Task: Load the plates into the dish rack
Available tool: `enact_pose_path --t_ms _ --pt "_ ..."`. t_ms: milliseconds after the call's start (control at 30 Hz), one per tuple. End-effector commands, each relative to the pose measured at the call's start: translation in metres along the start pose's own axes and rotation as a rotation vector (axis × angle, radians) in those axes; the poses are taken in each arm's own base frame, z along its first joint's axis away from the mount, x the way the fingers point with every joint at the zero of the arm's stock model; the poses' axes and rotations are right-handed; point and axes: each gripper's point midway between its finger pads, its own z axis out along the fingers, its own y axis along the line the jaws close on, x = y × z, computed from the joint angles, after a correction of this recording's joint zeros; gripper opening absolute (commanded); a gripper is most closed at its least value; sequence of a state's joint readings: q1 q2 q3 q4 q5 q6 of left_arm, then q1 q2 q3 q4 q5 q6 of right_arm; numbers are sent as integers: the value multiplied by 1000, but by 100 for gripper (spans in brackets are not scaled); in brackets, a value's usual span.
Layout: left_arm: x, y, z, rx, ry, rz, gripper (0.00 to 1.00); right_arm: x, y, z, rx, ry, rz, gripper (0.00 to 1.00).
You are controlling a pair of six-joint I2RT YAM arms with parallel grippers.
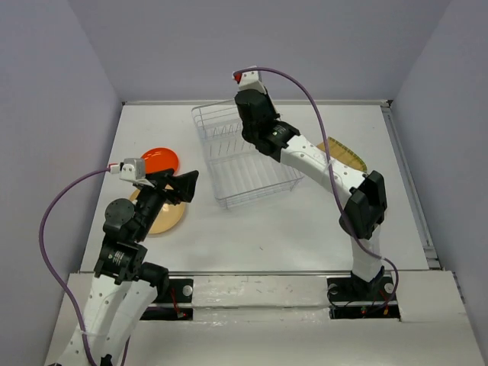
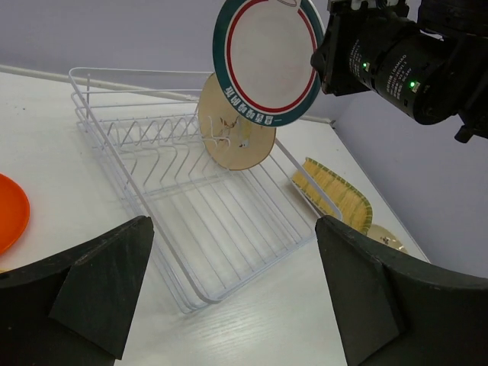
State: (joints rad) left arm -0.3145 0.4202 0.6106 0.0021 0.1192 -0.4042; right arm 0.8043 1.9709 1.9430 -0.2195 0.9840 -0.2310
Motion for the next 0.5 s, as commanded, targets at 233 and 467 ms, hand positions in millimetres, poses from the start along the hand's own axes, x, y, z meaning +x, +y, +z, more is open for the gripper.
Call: enact_pose_path --t_ms 233,467 --pt "-23 -15 -3 50 -63 8 99 2 -5 29 60 -16 23 7" --pt "-23 -16 -2 50 -63 8 99 46 27 42 5 68 20 7"
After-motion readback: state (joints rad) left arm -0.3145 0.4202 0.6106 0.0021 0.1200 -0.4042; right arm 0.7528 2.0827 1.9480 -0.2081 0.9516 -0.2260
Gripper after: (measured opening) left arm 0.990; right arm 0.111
